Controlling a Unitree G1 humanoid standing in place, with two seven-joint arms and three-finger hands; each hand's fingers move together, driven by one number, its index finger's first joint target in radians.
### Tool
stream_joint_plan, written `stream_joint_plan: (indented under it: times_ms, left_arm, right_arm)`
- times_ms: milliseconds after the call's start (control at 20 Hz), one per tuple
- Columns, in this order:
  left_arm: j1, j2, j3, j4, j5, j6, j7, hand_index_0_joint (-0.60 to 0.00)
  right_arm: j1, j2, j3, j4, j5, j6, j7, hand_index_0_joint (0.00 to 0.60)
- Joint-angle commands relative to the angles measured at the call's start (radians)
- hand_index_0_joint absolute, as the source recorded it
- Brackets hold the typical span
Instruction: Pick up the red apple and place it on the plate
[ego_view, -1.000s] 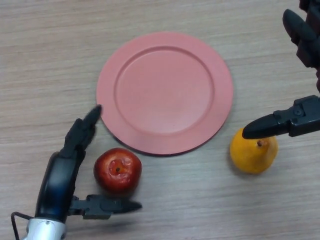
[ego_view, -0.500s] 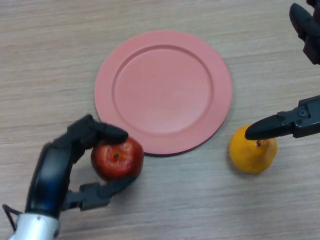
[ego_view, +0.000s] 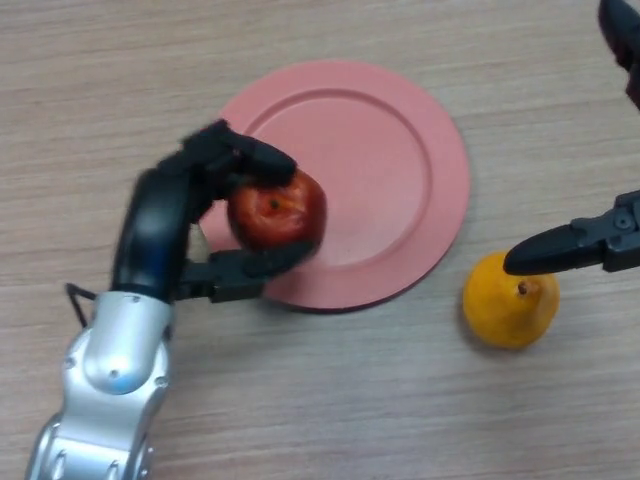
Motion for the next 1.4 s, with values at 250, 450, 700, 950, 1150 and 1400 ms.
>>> stream_joint_plan:
  times_ms: [250,450,700,950,1150,1400]
  left_arm:
    - [-0.084,0.01,0.004,0.025,0.022,-0.065,0.014,-0.199]
    - [-0.132,0.01,0.041,-0.018,-0.018,-0.029,-0.028,0.0]
    - [-0.172,0.03,0.102,-0.163,-0.047,0.048,-0.073,0.0]
    - [-0.162,0.066,0.181,-0.289,-0.132,0.032,-0.148,0.0]
    - [-0.2,0.066,0.217,-0.337,-0.308,0.064,-0.048,0.0]
    - [-0.193,0.166,0.267,-0.353,-0.327,0.135,-0.072,0.0]
  right_arm:
    - [-0.042,-0.052,-0.113,-0.06,0.015,-0.079,-0.01,0.0]
    - [-0.03,-0.111,-0.13,-0.037,-0.011,-0.129,-0.012,0.0]
    - [-0.008,-0.109,-0.149,0.008,-0.125,-0.241,0.042,0.0]
    - [0.02,-0.095,-0.185,0.031,-0.12,-0.28,0.059,0.0]
    - [0.037,-0.109,-0.206,0.086,-0.114,-0.348,0.062,0.0]
    - [0.032,-0.078,-0.142,0.093,-0.114,-0.319,0.036,0.0]
